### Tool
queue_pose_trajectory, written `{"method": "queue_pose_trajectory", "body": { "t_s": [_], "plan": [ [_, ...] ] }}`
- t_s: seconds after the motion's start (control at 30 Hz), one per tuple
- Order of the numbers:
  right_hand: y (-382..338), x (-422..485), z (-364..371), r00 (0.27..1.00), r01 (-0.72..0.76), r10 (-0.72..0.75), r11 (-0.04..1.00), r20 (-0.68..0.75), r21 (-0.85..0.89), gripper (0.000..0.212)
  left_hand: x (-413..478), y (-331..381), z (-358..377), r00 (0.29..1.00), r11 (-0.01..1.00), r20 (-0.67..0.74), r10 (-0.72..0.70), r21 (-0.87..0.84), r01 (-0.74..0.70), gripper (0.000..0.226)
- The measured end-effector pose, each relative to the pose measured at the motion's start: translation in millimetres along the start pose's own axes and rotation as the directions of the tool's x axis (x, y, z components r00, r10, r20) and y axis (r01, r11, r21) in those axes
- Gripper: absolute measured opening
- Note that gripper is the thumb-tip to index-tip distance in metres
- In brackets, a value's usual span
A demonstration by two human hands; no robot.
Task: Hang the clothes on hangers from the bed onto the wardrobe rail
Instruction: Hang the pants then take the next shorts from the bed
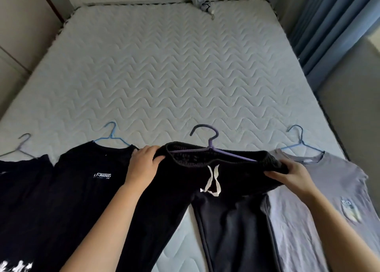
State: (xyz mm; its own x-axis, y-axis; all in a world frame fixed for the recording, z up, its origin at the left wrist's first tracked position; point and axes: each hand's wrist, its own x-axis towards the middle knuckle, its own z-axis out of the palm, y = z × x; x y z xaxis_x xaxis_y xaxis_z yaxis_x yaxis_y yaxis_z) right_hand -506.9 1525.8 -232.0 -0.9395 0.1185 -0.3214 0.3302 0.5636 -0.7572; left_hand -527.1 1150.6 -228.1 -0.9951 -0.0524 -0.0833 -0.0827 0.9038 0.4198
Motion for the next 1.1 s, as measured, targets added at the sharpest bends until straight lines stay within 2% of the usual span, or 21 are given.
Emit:
{"method": "queue_pose_trajectory", "body": {
  "t_s": [0.13,0.23,0.33,0.43,0.53,0.6,0.67,0.73,0.83,0.97,1.1],
  "plan": [
    [15,-55,-16,0.999,-0.030,0.029,0.999,0.030,0.041,0.011,-75,19,-20,0.999,0.992,-0.016,-0.049,-0.119,0.047,0.027],
    [35,-97,-17,0.992,-0.090,0.089,0.996,0.084,0.008,0.017,-145,31,-20,0.981,0.967,0.019,-0.194,-0.165,0.194,0.026],
    [57,-137,-13,0.965,-0.149,0.157,0.987,0.209,-0.056,0.017,-220,36,-11,0.943,0.929,0.058,-0.328,-0.158,0.334,0.029],
    [71,-165,-14,0.906,-0.140,0.181,0.981,0.382,-0.131,0.017,-290,34,2,0.874,0.866,0.082,-0.479,-0.117,0.486,0.039],
    [76,-183,-14,0.809,-0.078,0.186,0.974,0.557,-0.211,0.026,-349,30,17,0.785,0.777,0.107,-0.610,-0.116,0.619,0.040],
    [75,-191,-12,0.745,-0.034,0.212,0.959,0.632,-0.281,0.031,-379,29,24,0.750,0.736,0.091,-0.656,-0.147,0.661,0.039],
    [70,-196,-10,0.715,0.039,0.216,0.937,0.665,-0.346,0.035,-403,31,29,0.722,0.705,0.063,-0.689,-0.173,0.688,0.038],
    [61,-201,-9,0.714,0.103,0.169,0.935,0.680,-0.340,0.028,-423,35,29,0.706,0.691,0.024,-0.708,-0.186,0.699,0.039],
    [41,-214,-4,0.752,0.183,0.076,0.930,0.655,-0.318,0.016,-449,36,26,0.689,0.680,-0.040,-0.723,-0.217,0.701,0.040],
    [19,-233,17,0.814,0.339,-0.071,0.863,0.576,-0.374,0.034,-490,30,17,0.656,0.663,-0.135,-0.743,-0.286,0.692,0.038],
    [-7,-273,48,0.797,0.448,-0.160,0.804,0.582,-0.392,0.044,-548,14,3,0.596,0.624,-0.199,-0.778,-0.355,0.696,0.031]
  ]
}}
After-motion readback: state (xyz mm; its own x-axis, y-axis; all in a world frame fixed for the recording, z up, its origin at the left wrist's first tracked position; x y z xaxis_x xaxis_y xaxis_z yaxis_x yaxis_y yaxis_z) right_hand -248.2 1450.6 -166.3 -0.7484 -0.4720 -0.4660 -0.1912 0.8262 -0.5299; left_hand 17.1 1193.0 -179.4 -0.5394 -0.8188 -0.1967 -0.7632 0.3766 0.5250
